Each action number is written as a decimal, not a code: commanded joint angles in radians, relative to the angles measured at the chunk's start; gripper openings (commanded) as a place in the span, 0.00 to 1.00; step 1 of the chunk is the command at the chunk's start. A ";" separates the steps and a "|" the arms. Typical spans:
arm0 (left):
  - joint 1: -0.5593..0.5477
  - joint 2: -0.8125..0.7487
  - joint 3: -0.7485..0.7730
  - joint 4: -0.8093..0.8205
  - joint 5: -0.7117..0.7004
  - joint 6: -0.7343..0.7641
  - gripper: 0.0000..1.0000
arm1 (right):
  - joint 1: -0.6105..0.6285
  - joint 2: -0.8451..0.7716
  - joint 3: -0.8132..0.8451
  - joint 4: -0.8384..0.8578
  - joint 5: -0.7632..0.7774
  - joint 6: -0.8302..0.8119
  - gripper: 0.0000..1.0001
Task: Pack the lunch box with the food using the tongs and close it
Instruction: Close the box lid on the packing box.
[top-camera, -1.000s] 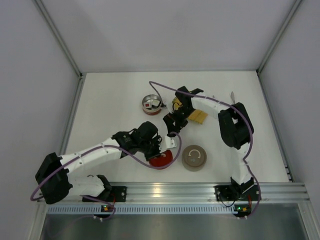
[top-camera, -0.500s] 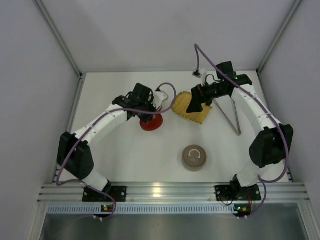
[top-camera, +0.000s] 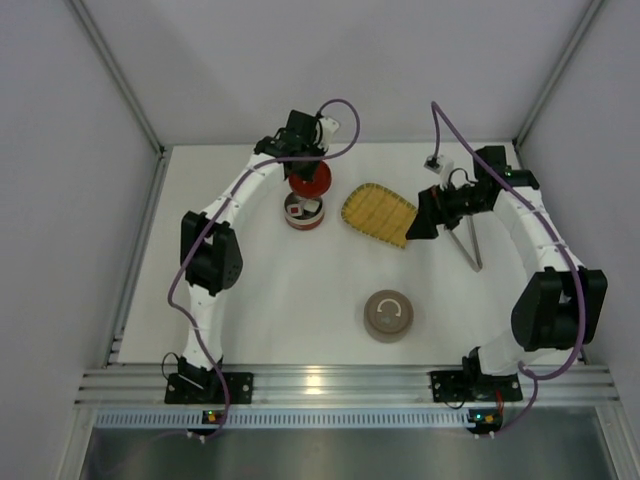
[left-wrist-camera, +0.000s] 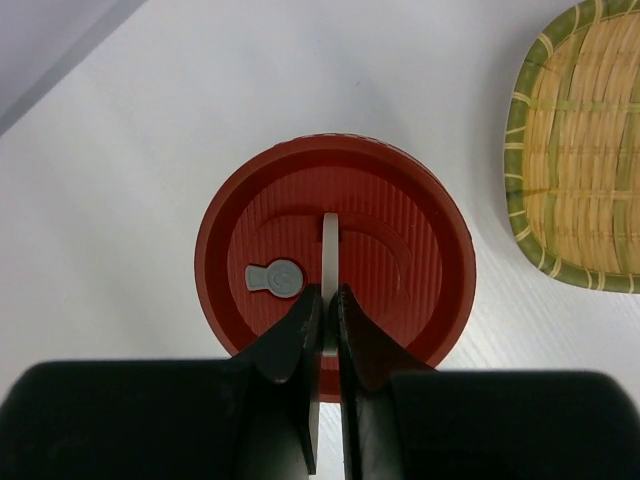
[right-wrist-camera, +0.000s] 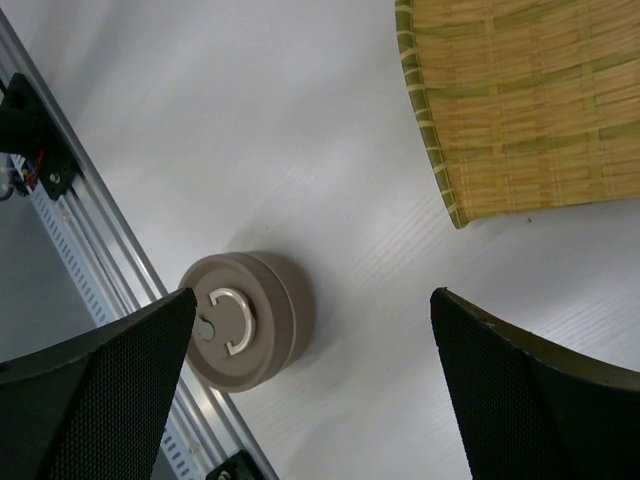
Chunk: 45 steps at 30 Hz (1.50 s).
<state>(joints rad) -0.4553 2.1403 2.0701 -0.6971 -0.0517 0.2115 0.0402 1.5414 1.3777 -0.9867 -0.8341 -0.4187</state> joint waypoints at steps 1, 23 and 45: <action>-0.002 0.018 0.078 -0.085 -0.004 -0.093 0.00 | -0.028 -0.049 -0.014 -0.026 -0.036 -0.060 0.99; -0.105 -0.107 -0.076 -0.179 -0.536 -0.702 0.00 | -0.076 -0.058 -0.052 -0.018 -0.057 -0.035 0.99; -0.141 0.133 0.105 -0.275 -0.599 -0.627 0.00 | -0.088 -0.130 -0.174 0.109 -0.054 0.066 0.99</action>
<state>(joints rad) -0.5789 2.2673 2.1277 -0.9657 -0.6048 -0.4377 -0.0296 1.4555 1.1980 -0.9367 -0.8623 -0.3614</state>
